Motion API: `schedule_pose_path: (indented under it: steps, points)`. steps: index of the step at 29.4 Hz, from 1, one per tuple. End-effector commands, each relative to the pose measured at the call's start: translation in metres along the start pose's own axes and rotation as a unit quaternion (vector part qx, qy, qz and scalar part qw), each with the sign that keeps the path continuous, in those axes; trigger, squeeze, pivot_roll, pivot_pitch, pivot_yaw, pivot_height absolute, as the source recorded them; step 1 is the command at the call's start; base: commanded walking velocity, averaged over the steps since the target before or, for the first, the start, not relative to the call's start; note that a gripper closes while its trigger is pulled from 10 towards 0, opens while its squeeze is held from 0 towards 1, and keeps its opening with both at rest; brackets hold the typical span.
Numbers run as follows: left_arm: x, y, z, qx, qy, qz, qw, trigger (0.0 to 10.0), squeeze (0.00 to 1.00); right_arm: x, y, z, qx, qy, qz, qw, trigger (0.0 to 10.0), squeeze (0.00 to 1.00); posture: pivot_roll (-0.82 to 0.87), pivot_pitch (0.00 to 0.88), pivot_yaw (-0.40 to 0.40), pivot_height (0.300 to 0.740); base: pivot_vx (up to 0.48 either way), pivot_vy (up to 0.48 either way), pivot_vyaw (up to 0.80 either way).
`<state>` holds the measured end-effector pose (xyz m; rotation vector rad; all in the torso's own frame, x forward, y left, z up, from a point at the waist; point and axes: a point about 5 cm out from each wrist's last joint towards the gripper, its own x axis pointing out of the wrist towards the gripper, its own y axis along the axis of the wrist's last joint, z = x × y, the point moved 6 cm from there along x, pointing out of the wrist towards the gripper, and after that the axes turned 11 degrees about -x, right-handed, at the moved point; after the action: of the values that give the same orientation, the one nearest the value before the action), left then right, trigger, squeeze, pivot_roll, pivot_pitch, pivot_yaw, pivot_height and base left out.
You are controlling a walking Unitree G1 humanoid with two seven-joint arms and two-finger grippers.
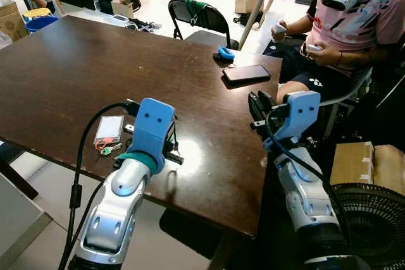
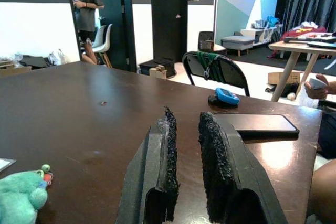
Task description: Hang keys on a hook
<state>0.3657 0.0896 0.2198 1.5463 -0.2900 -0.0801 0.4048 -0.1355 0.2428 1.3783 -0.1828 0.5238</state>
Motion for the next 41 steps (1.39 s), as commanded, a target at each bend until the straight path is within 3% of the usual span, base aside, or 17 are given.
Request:
schedule_pose_path:
  steps: [1,24,26,29,30,31,33,35,36,37,38,39,41]
  points:
    - [0.0,-0.006,0.0,0.009,0.001,-0.006,1.0,10.0,0.0,-0.003,-0.002,0.003,0.007,-0.004,-0.005,1.0,10.0,0.0,0.07,0.107,0.069,0.74,0.0,0.0,0.0]
    - [0.001,-0.004,-0.003,0.01,0.005,-0.001,1.0,10.0,0.0,-0.003,0.0,0.002,0.004,-0.001,0.0,1.0,10.0,0.0,0.07,0.105,0.069,0.74,0.0,0.0,0.0]
    - [0.001,-0.004,-0.003,0.011,0.005,-0.002,1.0,10.0,0.0,-0.002,0.002,0.001,0.004,0.0,0.003,1.0,10.0,0.0,0.07,0.104,0.068,0.74,0.0,0.0,0.0]
    - [0.002,-0.006,-0.002,0.016,0.003,-0.006,1.0,10.0,0.0,0.003,0.022,-0.003,-0.007,0.009,0.034,0.999,10.0,0.0,0.07,0.104,0.068,0.74,0.0,0.0,0.0]
    - [0.003,-0.008,0.0,0.021,-0.005,-0.011,1.0,10.0,0.0,0.006,0.036,-0.007,-0.012,0.022,0.059,0.998,10.0,0.0,0.07,0.099,0.069,0.74,0.0,0.0,0.0]
    - [0.003,-0.011,0.012,0.02,-0.046,-0.02,0.999,10.0,0.0,0.007,0.05,-0.013,-0.02,0.046,0.082,0.995,10.0,0.0,0.07,0.099,0.069,0.74,0.0,0.0,0.0]
    - [0.003,-0.011,0.012,0.02,-0.046,-0.02,0.999,10.0,0.0,0.007,0.05,-0.013,-0.02,0.046,0.082,0.995,10.0,0.0,0.07,0.099,0.069,0.74,0.0,0.0,0.0]
    - [-0.002,-0.017,0.039,0.011,-0.133,-0.035,0.99,10.0,0.0,0.007,0.06,-0.022,-0.029,0.088,0.1,0.991,10.0,0.0,0.06,0.09,0.068,0.74,0.0,0.0,0.0]
    - [-0.002,-0.017,0.039,0.011,-0.133,-0.035,0.99,10.0,0.0,0.007,0.06,-0.022,-0.029,0.088,0.1,0.991,10.0,0.0,0.06,0.09,0.068,0.74,0.0,0.0,0.0]
    - [-0.009,-0.017,0.057,-0.007,-0.189,-0.04,0.981,10.0,0.0,0.005,0.054,-0.023,-0.023,0.113,0.085,0.99,10.0,0.0,0.05,0.089,0.07,0.74,0.0,0.0,0.0]
    - [-0.009,-0.017,0.057,-0.007,-0.189,-0.04,0.981,10.0,0.0,0.005,0.054,-0.023,-0.023,0.113,0.085,0.99,10.0,0.0,0.05,0.089,0.07,0.74,0.0,0.0,0.0]
    - [-0.013,-0.017,0.068,-0.019,-0.222,-0.041,0.974,10.0,0.0,0.003,0.048,-0.024,-0.017,0.128,0.072,0.989,10.0,0.0,0.05,0.089,0.07,0.74,0.0,0.0,0.0]
    - [-0.013,-0.017,0.068,-0.019,-0.222,-0.041,0.974,10.0,0.0,0.003,0.048,-0.024,-0.017,0.128,0.072,0.989,10.0,0.0,0.05,0.089,0.07,0.74,0.0,0.0,0.0]
